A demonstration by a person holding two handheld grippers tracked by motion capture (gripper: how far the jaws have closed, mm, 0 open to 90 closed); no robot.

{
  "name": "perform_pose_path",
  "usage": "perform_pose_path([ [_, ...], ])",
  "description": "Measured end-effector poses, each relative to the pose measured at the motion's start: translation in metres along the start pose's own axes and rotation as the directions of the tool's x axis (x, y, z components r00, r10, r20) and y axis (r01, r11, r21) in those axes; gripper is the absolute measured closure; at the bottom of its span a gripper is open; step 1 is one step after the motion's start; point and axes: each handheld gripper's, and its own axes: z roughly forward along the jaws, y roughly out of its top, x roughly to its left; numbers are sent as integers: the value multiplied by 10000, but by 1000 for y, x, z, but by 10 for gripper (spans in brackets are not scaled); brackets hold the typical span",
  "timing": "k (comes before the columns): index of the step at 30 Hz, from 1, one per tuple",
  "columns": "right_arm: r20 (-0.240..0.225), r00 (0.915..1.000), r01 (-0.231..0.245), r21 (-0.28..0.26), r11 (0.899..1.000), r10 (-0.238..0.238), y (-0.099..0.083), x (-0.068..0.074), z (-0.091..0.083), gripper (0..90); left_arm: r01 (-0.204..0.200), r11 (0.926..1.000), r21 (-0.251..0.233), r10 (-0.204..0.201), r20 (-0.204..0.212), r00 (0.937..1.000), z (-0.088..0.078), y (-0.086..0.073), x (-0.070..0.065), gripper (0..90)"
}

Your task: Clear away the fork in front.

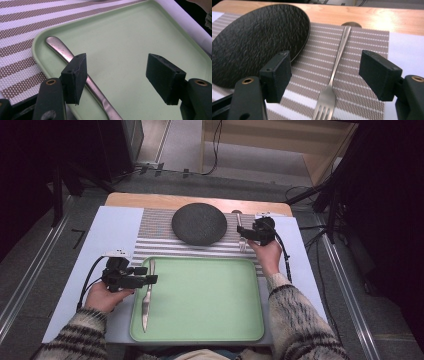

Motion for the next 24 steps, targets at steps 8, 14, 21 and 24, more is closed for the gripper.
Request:
perform_pose_path([
  [8,241,9995,189,-148,9997,-185,7,4,13,247,-61,10000,37,61,26,10000,0,0,0,342],
  [14,388,9992,-8,-49,10000,10,12,-1,24,252,-61,10000,65,61,30,10000,1,0,0,342],
  [21,600,9982,-39,70,10000,35,20,-5,34,261,-50,9999,97,49,53,10000,1,0,0,342],
  [24,715,9974,-42,195,9998,28,23,-7,39,262,-57,9999,94,56,44,10000,1,0,1,342],
])
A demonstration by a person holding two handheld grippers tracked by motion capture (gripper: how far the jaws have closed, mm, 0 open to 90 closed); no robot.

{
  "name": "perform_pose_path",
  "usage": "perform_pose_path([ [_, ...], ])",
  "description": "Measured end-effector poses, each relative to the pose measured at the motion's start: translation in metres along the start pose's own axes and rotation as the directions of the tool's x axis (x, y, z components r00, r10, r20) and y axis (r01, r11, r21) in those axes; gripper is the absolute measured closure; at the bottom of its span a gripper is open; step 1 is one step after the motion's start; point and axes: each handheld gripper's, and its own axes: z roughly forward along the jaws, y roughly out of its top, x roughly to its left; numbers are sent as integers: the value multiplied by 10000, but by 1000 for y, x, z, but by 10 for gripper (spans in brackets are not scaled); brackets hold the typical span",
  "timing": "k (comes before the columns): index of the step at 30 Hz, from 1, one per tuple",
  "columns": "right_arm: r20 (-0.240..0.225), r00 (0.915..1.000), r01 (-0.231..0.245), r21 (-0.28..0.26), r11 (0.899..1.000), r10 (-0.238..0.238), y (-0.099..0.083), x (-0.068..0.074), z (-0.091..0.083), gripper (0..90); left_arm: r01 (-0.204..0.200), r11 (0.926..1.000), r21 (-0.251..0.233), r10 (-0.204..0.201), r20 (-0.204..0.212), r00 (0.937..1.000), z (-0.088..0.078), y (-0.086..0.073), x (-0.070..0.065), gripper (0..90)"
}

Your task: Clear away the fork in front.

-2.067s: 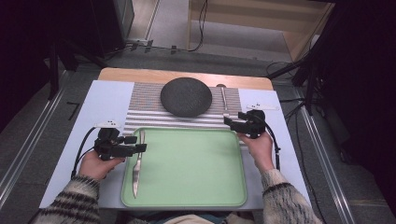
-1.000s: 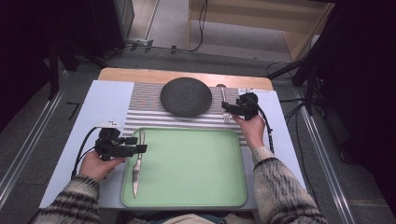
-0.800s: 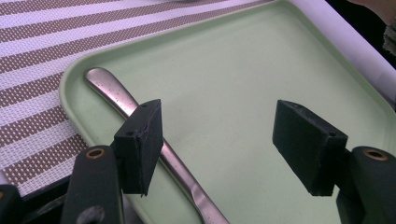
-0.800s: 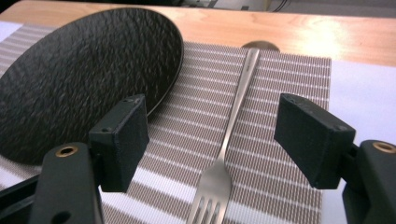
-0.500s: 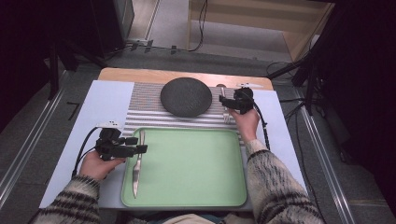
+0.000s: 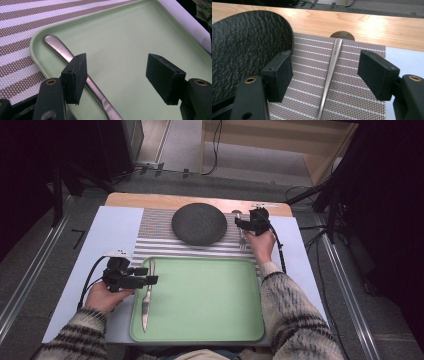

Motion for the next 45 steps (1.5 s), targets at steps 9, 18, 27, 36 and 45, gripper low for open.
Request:
perform_pose_path([
  [9,46,9999,128,486,9987,-130,0,1,5,265,-3,10000,3,3,-3,10000,0,0,0,342],
  [18,108,9995,275,1167,9928,-290,0,3,8,278,-8,10000,22,8,-22,10000,0,0,0,342],
  [27,46,9995,296,1903,9813,-310,1,4,10,298,32,10000,38,-32,16,10000,0,0,-1,342],
  [36,118,9994,296,2410,9701,-334,1,4,12,306,8,10000,60,-8,22,10000,1,0,0,342],
  [45,84,9996,227,2834,9587,-261,-1,4,16,330,18,10000,69,-18,13,10000,1,0,0,342],
])
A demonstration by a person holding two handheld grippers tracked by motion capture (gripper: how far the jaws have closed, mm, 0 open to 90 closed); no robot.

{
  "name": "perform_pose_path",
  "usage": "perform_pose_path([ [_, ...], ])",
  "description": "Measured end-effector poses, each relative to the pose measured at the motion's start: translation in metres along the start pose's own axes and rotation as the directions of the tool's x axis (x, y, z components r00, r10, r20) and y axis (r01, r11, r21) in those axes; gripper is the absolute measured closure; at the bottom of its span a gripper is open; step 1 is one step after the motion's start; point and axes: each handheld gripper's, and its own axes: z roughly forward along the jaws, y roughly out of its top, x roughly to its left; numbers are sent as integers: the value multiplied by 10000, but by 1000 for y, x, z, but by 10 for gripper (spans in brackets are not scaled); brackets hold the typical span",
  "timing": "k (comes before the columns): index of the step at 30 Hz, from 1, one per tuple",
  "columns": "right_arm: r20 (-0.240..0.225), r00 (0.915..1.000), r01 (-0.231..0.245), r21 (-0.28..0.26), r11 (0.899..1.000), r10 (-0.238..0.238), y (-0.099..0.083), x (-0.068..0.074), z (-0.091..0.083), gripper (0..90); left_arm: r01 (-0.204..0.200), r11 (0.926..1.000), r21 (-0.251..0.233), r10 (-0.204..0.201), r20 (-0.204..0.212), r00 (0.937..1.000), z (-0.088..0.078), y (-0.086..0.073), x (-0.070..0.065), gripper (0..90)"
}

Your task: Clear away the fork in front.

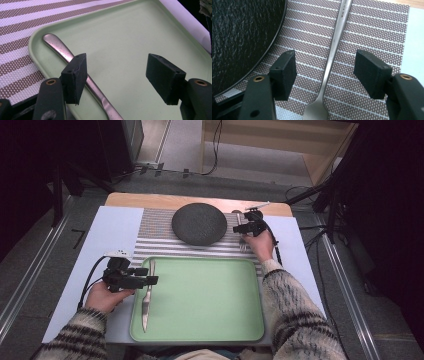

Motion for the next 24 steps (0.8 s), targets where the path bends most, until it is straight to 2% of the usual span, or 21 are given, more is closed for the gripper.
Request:
perform_pose_path([
  [8,-42,10000,-16,145,9999,17,0,1,2,388,4,10000,-1,-4,-7,10000,0,0,0,342],
  [12,25,10000,-67,351,9994,66,0,2,3,452,-9,10000,7,9,9,10000,0,0,0,342],
  [24,605,9982,9,607,9982,-46,0,7,2,677,11,10000,-5,-11,20,10000,0,0,0,342],
])
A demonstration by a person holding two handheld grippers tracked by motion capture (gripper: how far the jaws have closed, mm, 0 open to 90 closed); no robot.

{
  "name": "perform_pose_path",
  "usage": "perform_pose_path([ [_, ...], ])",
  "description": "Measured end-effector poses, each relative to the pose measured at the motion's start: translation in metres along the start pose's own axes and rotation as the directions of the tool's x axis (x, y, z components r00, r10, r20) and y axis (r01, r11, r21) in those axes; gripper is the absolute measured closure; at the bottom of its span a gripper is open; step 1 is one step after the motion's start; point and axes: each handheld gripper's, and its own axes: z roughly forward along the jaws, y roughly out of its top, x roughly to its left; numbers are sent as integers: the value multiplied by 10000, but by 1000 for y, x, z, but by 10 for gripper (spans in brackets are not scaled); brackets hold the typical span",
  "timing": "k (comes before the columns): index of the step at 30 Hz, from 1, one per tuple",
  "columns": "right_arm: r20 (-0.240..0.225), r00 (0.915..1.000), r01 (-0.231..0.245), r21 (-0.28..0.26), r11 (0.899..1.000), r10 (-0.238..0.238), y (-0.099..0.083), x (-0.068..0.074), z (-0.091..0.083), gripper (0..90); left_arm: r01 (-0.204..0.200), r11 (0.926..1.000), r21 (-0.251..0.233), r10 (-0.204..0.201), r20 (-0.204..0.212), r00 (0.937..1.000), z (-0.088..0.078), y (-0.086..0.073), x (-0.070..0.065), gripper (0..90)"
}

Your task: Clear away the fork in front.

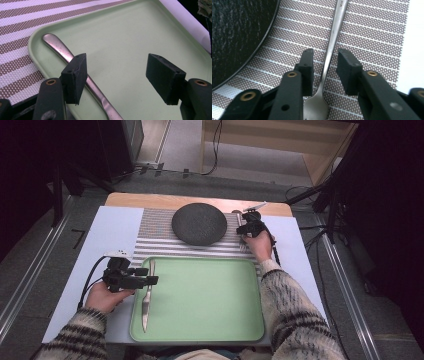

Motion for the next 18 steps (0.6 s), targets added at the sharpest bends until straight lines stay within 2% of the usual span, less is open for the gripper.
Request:
perform_pose_path([
  [8,472,9989,-18,192,9998,9,1,4,0,758,-20,10000,34,20,-14,10000,0,0,0,342],
  [18,428,9978,-517,392,9979,500,3,3,0,794,-35,10000,68,35,-16,10000,0,0,0,342],
])
